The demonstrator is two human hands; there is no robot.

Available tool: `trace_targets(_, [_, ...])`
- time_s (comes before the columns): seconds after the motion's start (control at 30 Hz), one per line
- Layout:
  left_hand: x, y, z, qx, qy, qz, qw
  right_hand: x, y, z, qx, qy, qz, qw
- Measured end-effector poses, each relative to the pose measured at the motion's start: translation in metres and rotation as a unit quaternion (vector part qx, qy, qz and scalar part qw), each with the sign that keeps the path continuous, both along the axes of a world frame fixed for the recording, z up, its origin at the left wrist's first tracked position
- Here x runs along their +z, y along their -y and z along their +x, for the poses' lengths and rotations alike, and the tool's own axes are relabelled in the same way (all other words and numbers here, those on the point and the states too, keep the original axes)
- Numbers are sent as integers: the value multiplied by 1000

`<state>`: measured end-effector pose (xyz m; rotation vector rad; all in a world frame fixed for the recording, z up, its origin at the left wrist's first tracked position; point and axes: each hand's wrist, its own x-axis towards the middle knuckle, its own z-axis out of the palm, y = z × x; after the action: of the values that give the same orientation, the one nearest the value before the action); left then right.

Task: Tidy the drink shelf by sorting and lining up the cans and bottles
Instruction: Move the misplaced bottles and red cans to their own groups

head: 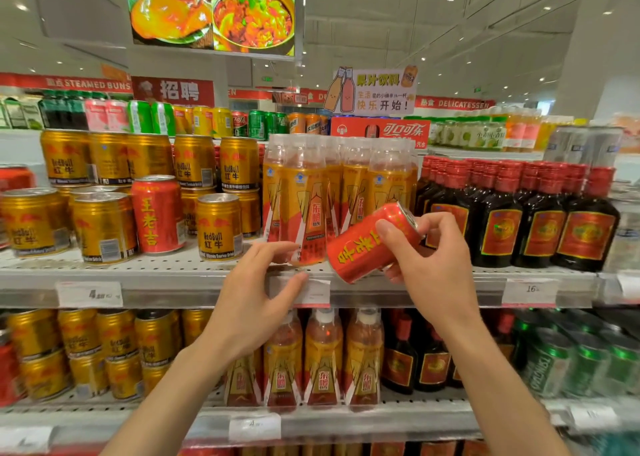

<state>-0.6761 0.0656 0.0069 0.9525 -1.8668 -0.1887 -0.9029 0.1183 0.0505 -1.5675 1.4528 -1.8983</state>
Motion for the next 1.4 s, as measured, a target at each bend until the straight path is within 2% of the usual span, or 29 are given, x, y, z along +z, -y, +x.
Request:
trace_targets(0.23, [-12,-37,-8,-49,14,50,997,-28,-19,5,68,109,63,990])
trace_targets(0.37, [-22,-52,-9,-49,-24,84,995,-47,-24,11,109,151,97,978])
trace_targets(0.7, [-57,-68,40,-68,-120,199,970,-77,-30,66,136,176,149,964])
trace_targets(0.9, [-61,-64,115,-97,-135,221,961,-79,-36,138,126,164,145,967])
trace_targets(1.07, [-58,-61,213,-106,-136,226,959,-74,-39,234,133,180,151,963])
trace_targets(1.23, [-49,-57,306,-94,-139,223,960,-67,-32,323,160,184,147,959])
trace_targets(1.4, [-40,-48,364,-76,-156,228,958,-55,-13,383,186,169,136,958])
